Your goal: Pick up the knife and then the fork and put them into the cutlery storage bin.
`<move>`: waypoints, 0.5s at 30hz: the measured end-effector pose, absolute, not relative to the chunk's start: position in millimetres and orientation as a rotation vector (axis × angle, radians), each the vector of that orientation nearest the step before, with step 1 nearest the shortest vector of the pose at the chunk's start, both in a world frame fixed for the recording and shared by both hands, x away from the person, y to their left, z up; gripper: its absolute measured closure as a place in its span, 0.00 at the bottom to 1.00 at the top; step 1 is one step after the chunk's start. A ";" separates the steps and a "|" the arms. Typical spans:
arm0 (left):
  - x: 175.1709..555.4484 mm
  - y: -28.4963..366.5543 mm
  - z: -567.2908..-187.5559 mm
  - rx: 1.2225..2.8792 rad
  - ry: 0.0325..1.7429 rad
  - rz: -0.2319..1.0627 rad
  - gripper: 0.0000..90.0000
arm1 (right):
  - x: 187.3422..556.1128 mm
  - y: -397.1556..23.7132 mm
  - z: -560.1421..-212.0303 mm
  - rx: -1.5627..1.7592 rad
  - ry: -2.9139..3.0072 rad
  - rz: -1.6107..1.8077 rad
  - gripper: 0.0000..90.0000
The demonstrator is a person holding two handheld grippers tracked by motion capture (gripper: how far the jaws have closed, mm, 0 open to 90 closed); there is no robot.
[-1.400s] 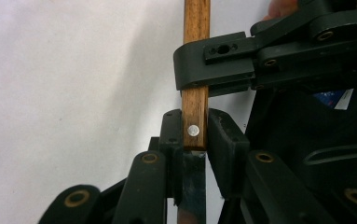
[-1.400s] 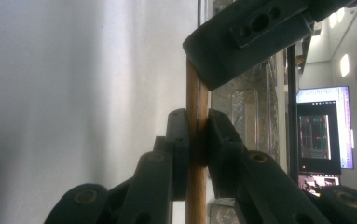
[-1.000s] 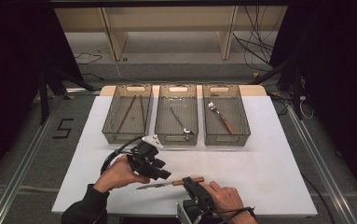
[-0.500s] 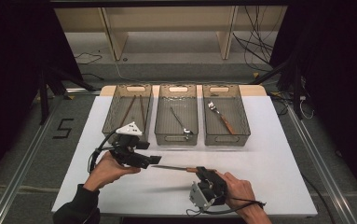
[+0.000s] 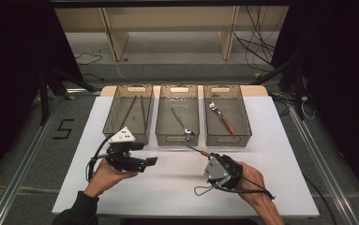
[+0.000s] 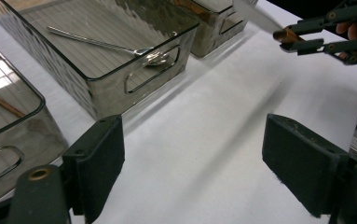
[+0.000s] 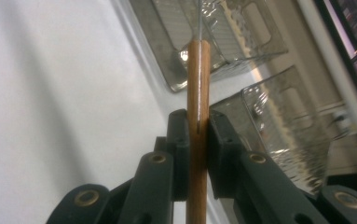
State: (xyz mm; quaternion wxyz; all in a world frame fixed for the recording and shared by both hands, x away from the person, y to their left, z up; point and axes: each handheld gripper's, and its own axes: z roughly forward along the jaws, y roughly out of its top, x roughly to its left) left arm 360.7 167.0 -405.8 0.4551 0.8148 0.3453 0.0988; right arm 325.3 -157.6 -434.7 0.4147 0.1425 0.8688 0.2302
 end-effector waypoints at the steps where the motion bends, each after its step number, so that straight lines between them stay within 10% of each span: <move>1: 359.8 167.9 -407.4 2.003 0.855 0.251 0.22 | 328.5 -159.6 -431.9 0.393 2.195 0.612 0.90; 15: 349.7 179.5 -432.7 1.900 0.879 0.240 0.21 | 384.5 -204.4 -400.5 0.934 2.290 1.039 0.90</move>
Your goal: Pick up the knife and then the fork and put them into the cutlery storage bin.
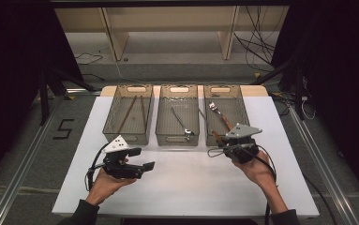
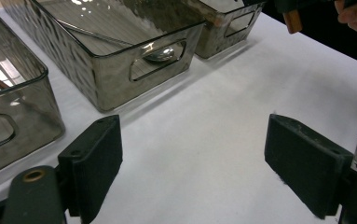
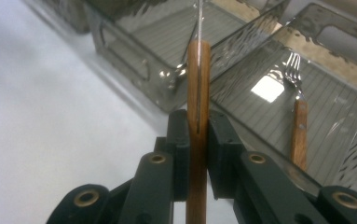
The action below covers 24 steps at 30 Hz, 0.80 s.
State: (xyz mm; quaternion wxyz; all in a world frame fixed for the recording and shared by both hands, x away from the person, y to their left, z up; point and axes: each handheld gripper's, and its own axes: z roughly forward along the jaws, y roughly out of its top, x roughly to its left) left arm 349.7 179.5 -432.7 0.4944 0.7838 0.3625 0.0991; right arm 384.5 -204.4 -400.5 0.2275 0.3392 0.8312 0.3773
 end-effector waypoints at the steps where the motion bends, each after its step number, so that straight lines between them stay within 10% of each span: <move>1: 348.9 179.9 -433.6 1.890 0.882 0.238 0.21 | 388.6 -207.6 -398.2 0.964 2.290 1.064 0.90; 24: 337.9 188.9 -454.8 1.853 0.902 0.277 0.21 | 474.6 -230.8 -387.8 1.352 2.222 1.097 0.90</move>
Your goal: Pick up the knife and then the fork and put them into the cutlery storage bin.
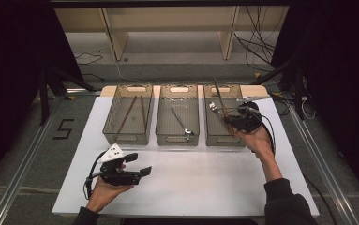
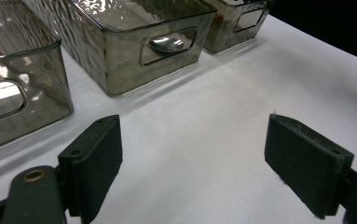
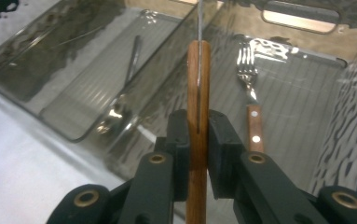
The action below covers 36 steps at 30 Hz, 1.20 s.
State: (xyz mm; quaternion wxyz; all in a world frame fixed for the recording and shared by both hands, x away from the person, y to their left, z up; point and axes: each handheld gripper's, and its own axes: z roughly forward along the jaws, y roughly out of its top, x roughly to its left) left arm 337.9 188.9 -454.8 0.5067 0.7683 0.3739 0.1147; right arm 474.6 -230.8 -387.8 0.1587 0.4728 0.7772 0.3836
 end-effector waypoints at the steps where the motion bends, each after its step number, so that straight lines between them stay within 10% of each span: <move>1: 337.9 189.3 -455.2 1.852 0.900 0.276 0.21 | 476.9 -231.6 -388.3 1.361 2.217 1.096 0.90; 29: 336.8 192.9 -458.9 1.840 0.907 0.282 0.21 | 502.5 -234.5 -412.3 1.446 2.224 0.912 0.89; 36: 336.7 193.1 -458.9 1.838 0.907 0.284 0.21 | 500.0 -234.1 -409.7 1.444 2.218 0.945 0.64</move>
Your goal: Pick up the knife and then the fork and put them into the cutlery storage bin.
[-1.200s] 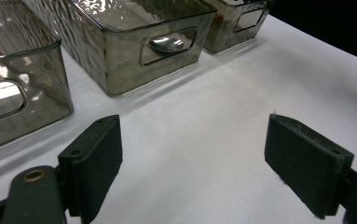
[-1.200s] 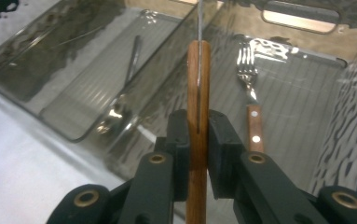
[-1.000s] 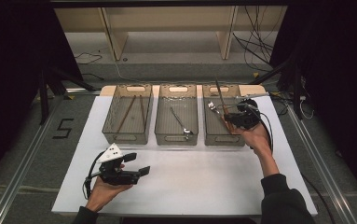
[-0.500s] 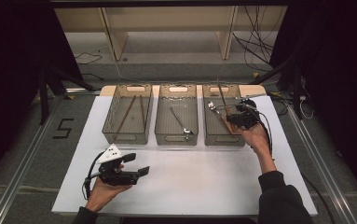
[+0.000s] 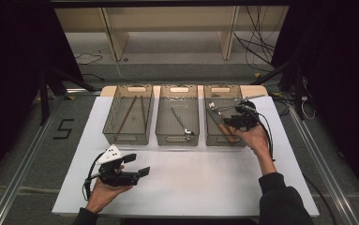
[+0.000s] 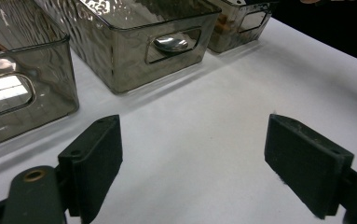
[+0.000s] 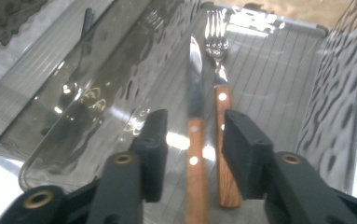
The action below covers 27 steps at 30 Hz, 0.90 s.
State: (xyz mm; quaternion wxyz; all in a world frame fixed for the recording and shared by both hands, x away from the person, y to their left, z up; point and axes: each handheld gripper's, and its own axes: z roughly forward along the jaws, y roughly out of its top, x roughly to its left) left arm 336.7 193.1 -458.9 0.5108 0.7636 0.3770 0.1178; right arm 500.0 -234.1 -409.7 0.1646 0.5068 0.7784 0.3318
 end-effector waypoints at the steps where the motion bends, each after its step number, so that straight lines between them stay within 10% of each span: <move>1: 336.8 193.0 -459.0 1.838 0.907 0.283 0.21 | 498.7 -234.4 -408.3 1.442 2.217 0.963 0.64; 27: 336.8 194.1 -459.2 1.826 0.917 0.274 0.20 | 408.3 -214.6 -403.0 1.186 2.205 1.372 0.33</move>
